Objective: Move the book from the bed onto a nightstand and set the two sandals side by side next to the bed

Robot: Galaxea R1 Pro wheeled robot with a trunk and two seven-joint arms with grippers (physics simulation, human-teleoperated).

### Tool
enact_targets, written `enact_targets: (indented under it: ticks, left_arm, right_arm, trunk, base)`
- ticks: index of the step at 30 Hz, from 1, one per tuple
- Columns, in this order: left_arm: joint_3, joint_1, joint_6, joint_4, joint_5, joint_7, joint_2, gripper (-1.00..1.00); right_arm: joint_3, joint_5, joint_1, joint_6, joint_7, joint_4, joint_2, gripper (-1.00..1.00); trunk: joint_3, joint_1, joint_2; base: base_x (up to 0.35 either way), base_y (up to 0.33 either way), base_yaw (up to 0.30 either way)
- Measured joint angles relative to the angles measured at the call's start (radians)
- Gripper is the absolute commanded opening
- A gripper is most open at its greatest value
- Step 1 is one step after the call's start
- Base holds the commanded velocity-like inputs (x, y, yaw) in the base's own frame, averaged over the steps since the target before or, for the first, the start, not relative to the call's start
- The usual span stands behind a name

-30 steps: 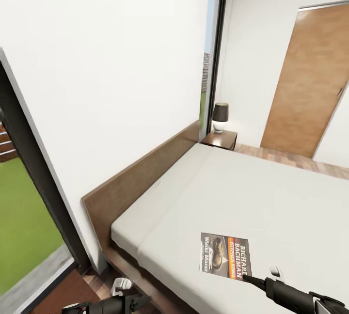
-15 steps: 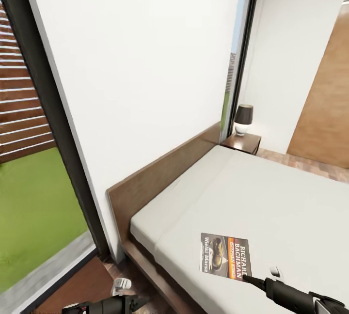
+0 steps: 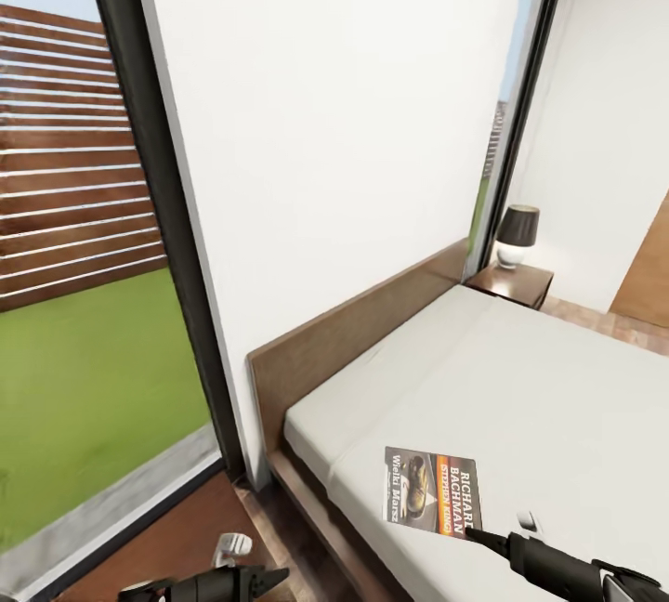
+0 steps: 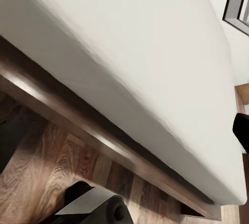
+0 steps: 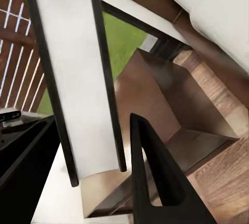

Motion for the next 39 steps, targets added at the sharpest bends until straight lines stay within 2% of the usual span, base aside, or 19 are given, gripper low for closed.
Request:
enact_targets:
  ticks: [39]
  left_arm:
    - [0.0, 0.0, 0.0, 0.001, 0.0, 0.001, 0.0, 1.0]
  right_arm:
    - [0.0, 0.0, 0.0, 0.0, 0.001, 0.0, 0.0, -1.0]
  trunk:
    - [0.0, 0.0, 0.0]
  base:
    - [-0.006, -0.005, 0.292]
